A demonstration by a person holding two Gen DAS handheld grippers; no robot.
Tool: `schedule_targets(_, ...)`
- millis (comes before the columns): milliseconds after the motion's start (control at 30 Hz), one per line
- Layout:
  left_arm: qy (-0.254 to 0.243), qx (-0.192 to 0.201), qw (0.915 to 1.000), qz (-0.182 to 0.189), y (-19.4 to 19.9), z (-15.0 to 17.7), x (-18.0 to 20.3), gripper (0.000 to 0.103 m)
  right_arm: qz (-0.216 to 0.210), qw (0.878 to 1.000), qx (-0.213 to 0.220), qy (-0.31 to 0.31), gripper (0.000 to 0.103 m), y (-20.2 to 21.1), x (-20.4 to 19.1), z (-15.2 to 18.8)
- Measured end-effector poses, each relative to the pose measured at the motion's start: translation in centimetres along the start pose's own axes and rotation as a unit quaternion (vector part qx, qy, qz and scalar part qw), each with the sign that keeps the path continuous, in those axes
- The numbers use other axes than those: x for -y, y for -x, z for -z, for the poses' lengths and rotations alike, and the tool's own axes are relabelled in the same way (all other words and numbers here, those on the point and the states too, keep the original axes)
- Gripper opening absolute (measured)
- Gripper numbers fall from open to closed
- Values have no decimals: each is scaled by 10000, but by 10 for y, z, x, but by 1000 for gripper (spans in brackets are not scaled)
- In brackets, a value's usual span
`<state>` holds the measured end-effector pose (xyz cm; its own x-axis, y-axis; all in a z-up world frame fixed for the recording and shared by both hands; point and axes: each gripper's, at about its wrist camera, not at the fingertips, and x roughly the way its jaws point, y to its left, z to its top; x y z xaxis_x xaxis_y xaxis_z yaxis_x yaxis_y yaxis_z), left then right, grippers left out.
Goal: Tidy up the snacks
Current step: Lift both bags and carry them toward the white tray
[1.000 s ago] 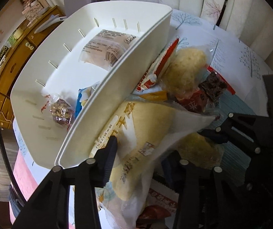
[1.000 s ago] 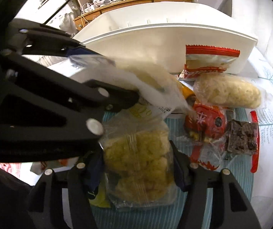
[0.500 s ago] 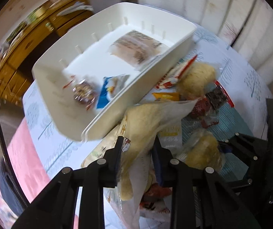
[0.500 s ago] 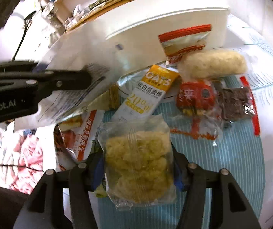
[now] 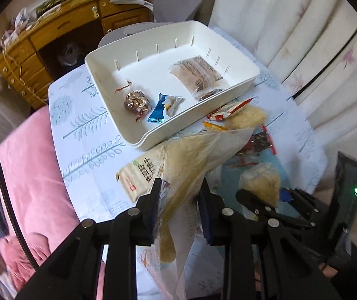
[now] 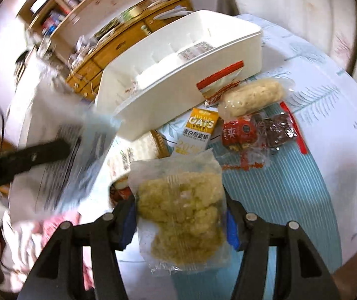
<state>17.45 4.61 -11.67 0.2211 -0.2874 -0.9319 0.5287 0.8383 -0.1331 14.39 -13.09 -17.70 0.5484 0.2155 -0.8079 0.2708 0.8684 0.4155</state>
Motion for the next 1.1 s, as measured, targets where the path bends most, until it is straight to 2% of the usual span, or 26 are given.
schedule_targets(167, 266, 73, 9996, 3, 35, 5, -8, 25, -212, 9979, 62, -602, 57, 18, 0, -9)
schedule_targets(267, 496, 134, 9986, 159, 53, 7, -15, 25, -390, 9953, 71, -880, 57, 30, 0, -17)
schedule_targets(500, 1023, 458, 9927, 436, 92, 6, -29, 25, -601, 9929, -232, -1004, 57, 52, -11, -50)
schedule_targets(633, 1423, 612, 9856, 683, 104, -2, -38, 25, -761, 9934, -259, -817, 57, 61, -26, -76)
schedule_targets(867, 2017, 1002, 9714, 751, 116, -26, -50, 25, -813, 9953, -362, -370, 57, 66, -46, -122)
schedule_targets(1100, 2465, 1251, 9580, 763, 109, -60, -57, 25, -813, 9944, -673, 8, 57, 50, -50, -167)
